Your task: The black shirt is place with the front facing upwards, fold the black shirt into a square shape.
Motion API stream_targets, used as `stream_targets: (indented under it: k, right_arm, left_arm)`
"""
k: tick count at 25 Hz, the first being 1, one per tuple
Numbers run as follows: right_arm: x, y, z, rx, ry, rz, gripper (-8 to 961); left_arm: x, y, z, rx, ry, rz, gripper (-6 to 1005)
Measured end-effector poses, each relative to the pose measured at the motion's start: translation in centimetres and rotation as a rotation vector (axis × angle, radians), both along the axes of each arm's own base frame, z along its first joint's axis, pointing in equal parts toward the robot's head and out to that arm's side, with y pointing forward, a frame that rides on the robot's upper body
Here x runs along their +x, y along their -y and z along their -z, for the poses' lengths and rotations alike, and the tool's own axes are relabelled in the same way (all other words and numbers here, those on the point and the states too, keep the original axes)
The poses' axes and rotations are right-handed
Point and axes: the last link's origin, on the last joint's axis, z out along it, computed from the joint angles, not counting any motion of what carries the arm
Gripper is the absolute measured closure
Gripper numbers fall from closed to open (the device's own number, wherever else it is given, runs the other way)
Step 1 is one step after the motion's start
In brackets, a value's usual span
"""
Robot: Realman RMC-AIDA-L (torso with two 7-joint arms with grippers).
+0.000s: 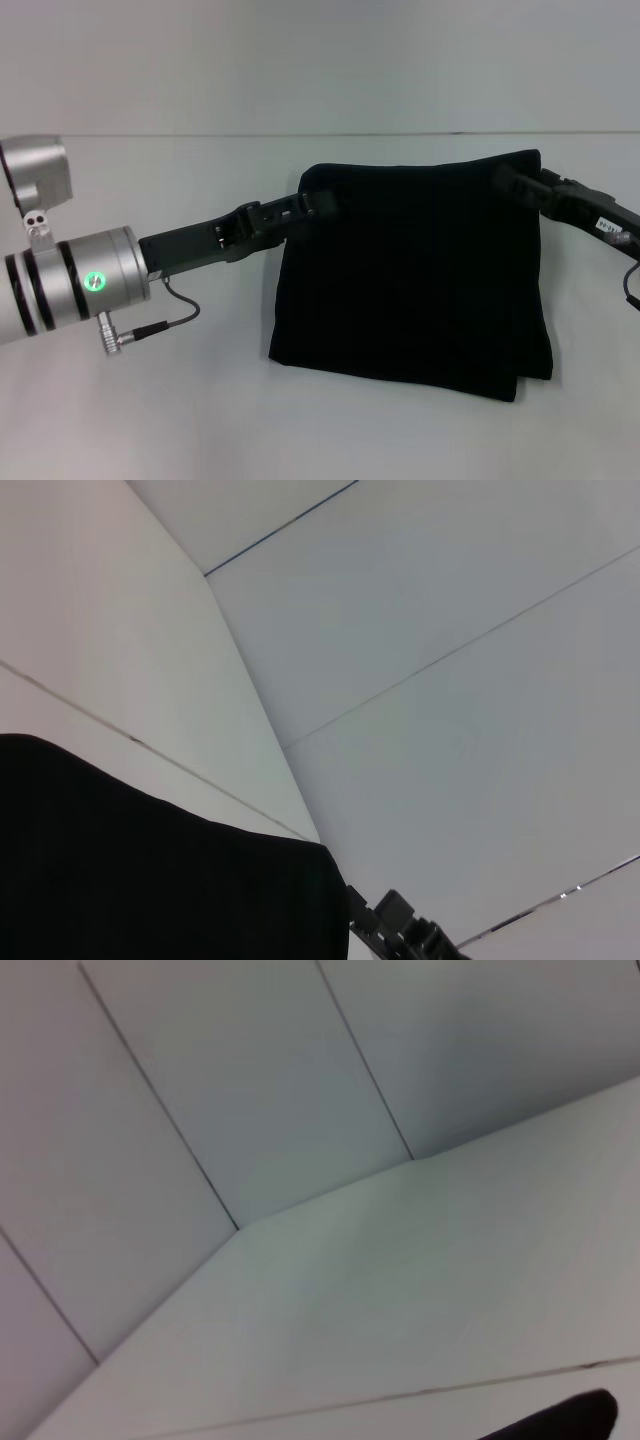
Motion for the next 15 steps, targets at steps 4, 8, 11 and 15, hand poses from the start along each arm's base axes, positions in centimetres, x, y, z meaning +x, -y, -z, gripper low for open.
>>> stream_targets:
  k: [4,8,11,15]
  right_arm:
    - [0.1,-0.3,-0.1,-0.02,-0.086,0.072,12]
    - [0.6,-0.3,-0.8,-0.029,-0.199,0.161,11]
    - [0.9,-0.4,-1.4,-0.039,-0.267,0.213,11]
    - [1.2,-0.9,-1.6,-0.065,-0.313,0.28,11]
  left_arm:
    - [-0.3,0.3,-0.4,0.01,0.001,0.016,112]
    - [-0.7,0.7,-1.4,0.033,-0.013,0.07,112]
    - [-1.3,1.0,-2.1,0.069,-0.037,0.108,112]
    - [-2.5,1.6,-3.0,0.125,-0.083,0.144,112]
